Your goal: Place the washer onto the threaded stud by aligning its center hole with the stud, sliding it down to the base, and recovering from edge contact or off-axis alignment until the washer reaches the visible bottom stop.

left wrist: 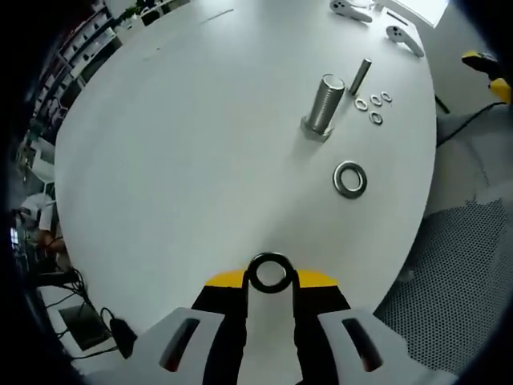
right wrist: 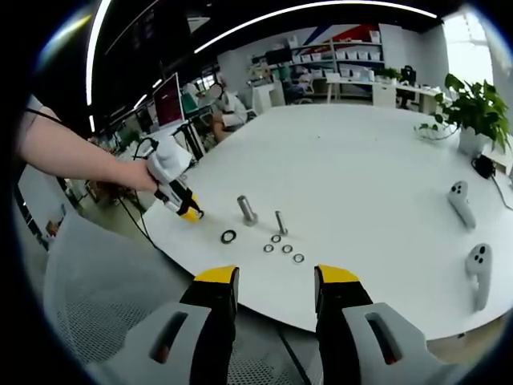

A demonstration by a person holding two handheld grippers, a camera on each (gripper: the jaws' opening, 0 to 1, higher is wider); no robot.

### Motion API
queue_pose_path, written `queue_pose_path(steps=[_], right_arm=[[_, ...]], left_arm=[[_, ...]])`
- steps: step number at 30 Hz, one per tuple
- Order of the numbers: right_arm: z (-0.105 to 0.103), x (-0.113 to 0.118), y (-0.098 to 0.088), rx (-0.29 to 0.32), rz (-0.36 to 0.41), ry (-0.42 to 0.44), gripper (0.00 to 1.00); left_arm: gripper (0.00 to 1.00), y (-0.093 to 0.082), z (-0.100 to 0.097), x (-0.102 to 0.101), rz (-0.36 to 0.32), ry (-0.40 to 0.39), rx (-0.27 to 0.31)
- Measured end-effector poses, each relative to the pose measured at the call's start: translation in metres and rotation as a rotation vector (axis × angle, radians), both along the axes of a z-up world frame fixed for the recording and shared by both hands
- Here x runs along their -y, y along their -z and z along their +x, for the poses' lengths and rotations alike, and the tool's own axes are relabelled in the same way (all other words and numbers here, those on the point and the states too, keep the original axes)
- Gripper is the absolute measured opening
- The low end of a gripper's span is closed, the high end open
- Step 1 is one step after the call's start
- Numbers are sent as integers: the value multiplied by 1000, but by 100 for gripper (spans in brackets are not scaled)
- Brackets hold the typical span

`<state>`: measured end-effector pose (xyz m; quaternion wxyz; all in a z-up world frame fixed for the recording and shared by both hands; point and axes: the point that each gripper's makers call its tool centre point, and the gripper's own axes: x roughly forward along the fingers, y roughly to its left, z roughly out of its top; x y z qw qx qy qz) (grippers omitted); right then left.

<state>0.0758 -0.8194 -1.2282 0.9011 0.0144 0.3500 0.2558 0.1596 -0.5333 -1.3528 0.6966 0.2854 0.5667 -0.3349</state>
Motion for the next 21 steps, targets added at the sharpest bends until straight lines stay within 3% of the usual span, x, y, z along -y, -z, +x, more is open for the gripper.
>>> queue_pose_path(steps=[16,21], right_arm=[[1,1,0,-1,4,11,40],[1,2,0,-1,2,12,40]], left_arm=[[19,-27,25,49,-78,83,63],[19,-41,33,70,-115,139,127]])
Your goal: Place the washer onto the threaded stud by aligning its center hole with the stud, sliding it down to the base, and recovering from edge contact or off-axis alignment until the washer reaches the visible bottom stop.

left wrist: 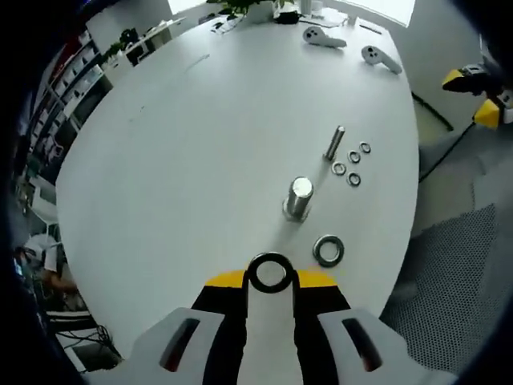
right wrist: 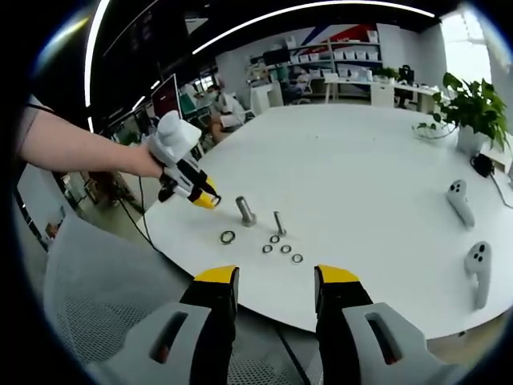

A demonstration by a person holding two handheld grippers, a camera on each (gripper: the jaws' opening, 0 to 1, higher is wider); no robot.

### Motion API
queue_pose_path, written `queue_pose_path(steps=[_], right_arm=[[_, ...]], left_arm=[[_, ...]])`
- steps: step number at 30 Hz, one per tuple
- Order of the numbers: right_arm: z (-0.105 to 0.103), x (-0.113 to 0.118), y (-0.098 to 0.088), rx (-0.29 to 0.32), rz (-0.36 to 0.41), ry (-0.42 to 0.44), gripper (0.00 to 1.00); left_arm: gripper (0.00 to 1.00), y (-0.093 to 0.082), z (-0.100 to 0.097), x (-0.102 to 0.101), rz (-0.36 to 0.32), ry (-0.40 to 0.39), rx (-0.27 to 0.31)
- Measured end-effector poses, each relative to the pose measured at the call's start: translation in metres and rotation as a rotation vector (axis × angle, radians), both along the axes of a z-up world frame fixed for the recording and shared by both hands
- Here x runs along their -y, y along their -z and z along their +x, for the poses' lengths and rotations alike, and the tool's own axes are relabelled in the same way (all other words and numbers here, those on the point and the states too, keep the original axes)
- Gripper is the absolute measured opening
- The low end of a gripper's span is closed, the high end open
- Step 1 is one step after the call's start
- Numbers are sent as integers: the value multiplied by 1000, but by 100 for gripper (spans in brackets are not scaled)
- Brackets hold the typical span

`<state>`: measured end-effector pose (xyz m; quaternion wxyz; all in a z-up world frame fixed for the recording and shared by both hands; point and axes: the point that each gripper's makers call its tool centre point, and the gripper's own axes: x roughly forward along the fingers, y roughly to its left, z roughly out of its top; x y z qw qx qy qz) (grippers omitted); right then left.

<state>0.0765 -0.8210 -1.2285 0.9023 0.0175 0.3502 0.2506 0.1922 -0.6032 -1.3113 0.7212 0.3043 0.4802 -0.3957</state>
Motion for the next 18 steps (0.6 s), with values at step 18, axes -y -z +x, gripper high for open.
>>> queue_pose_path(steps=[18], right_arm=[[1,1,-1,4,3,7,40]], left_arm=[[19,-19,7,52,-51,121,31]])
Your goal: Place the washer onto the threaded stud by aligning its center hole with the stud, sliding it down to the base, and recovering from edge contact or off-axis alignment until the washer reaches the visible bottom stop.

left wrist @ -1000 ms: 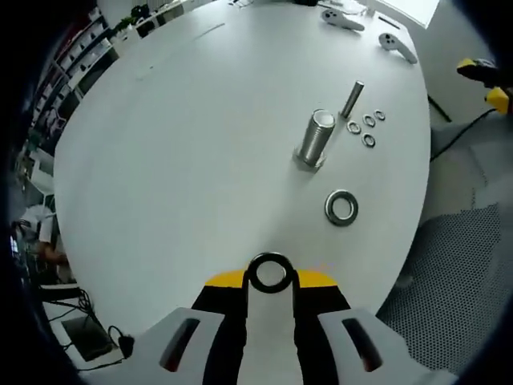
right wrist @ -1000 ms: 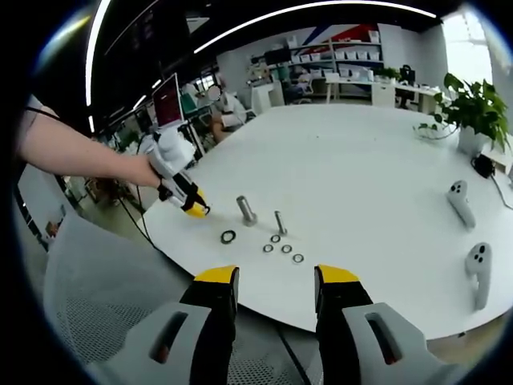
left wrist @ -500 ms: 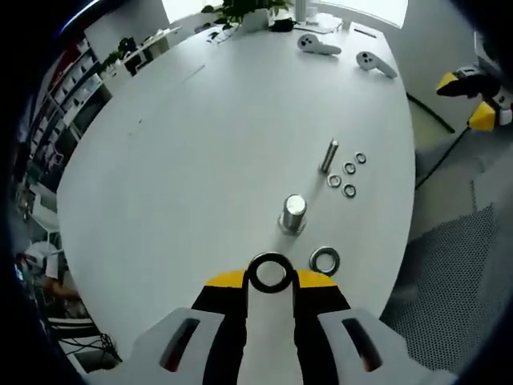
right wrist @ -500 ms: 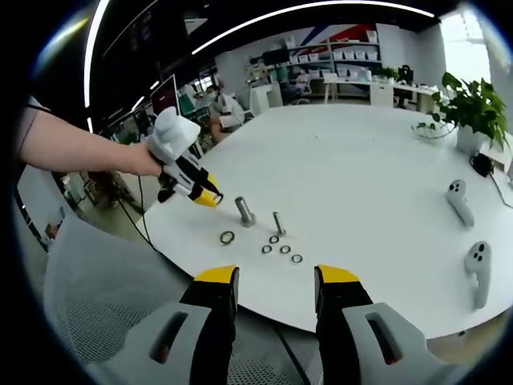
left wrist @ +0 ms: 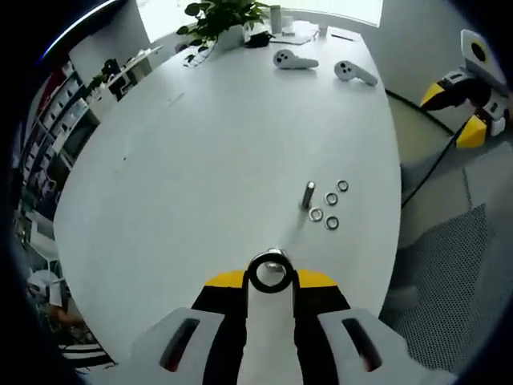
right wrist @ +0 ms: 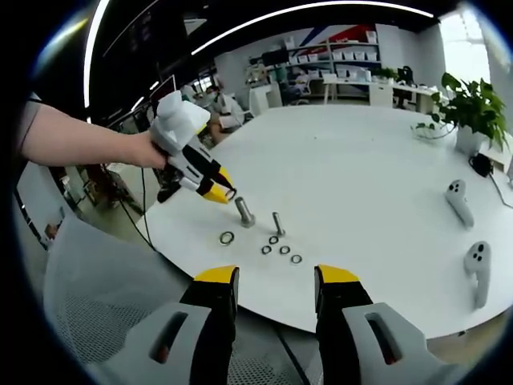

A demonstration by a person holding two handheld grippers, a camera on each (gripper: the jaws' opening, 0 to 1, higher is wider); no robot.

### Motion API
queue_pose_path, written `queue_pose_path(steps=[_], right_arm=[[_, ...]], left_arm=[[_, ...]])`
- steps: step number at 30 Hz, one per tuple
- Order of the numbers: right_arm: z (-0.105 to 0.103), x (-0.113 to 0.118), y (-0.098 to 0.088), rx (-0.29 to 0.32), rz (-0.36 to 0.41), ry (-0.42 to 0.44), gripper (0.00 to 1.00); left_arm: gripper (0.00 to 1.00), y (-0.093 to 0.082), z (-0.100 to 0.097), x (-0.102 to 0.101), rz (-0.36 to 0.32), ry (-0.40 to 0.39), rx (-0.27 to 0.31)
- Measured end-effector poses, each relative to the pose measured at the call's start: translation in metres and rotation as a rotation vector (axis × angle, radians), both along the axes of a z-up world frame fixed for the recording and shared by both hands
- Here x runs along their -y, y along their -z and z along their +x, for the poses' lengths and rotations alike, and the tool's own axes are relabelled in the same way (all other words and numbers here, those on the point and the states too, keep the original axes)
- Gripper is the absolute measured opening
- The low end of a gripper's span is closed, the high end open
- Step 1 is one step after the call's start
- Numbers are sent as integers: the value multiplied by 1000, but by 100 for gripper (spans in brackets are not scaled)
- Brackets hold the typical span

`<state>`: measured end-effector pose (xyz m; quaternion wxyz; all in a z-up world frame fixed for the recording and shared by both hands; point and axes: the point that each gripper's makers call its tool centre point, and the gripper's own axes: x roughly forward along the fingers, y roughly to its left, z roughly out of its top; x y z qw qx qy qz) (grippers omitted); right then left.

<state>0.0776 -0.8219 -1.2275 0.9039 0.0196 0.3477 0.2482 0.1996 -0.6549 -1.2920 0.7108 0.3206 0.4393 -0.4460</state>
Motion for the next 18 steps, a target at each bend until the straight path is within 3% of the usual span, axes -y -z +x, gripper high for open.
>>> queue_pose_path(steps=[18], right_arm=[[1,2,-1,6,-1,10,40]], left_arm=[[19,20,1,12,65,66,-42]])
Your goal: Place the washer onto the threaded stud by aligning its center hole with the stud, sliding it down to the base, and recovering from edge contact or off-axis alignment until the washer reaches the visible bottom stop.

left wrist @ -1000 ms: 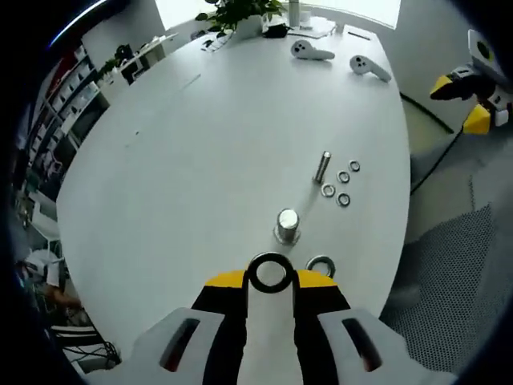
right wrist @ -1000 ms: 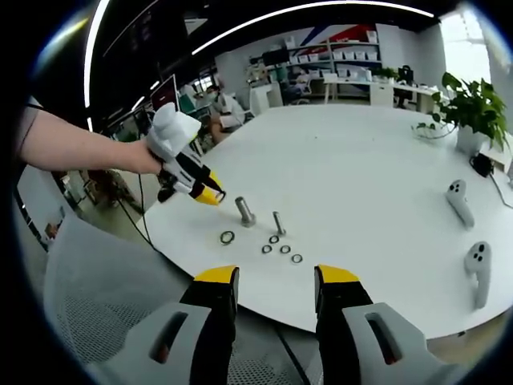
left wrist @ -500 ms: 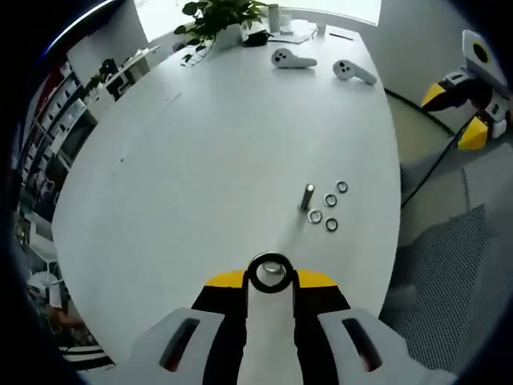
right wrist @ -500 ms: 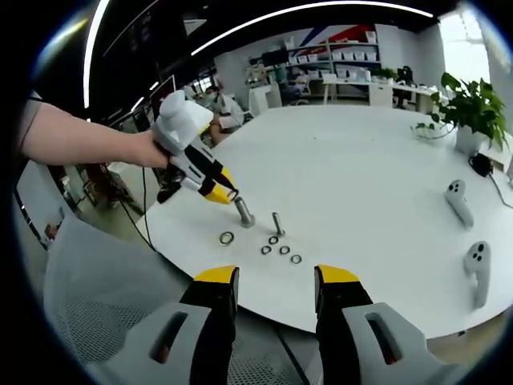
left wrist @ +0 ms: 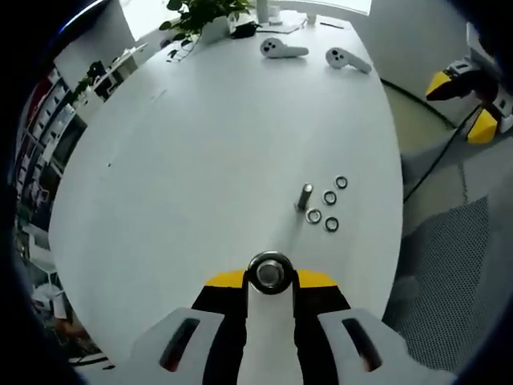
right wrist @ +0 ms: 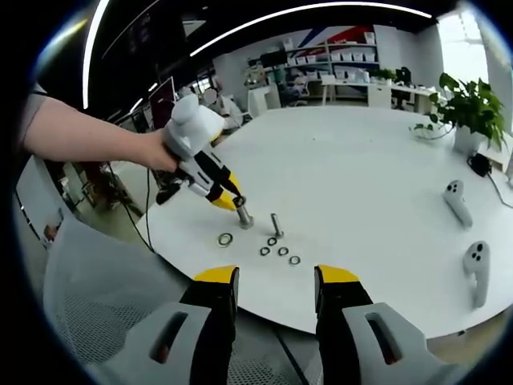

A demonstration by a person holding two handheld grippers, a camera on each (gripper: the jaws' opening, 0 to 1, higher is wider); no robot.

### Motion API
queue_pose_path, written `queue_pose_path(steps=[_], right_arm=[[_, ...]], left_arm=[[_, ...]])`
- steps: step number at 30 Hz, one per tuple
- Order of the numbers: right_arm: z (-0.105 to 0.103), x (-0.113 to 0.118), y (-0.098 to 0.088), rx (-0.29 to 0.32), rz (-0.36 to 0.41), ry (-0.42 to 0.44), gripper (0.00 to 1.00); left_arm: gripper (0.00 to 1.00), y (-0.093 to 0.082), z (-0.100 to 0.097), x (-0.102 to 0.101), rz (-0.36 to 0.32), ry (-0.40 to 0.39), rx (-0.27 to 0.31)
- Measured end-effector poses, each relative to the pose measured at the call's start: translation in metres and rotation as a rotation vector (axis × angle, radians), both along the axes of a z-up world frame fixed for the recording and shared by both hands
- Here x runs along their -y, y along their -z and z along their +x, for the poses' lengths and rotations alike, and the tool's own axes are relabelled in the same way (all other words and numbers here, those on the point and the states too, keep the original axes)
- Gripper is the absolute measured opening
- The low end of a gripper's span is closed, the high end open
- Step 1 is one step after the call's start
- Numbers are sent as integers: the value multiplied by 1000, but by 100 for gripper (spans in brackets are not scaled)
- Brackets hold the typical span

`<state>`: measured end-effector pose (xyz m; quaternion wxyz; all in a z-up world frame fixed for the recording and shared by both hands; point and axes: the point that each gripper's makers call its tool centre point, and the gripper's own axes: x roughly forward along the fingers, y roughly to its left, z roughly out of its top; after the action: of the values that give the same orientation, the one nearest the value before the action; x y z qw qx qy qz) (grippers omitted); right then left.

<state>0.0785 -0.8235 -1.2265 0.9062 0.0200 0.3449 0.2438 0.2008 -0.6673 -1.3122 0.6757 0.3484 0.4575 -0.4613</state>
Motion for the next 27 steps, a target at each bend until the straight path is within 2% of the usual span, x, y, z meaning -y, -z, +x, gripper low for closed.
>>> queue_pose_path(steps=[14,22,25,27], right_arm=[[0,2,1,-1,-7,5,40],[0,1,2,-3,-15,-2,40],[0,1,1,-1,-11,0,40],[0,1,2,-2,-16,-3,40]], left_arm=[[19,41,0,1,67,18,-37],[20,44,-1,0,69,-2,-52],[21,45,-4,-2,87,28,-36],[23,44,0,-4,73,0,-27]])
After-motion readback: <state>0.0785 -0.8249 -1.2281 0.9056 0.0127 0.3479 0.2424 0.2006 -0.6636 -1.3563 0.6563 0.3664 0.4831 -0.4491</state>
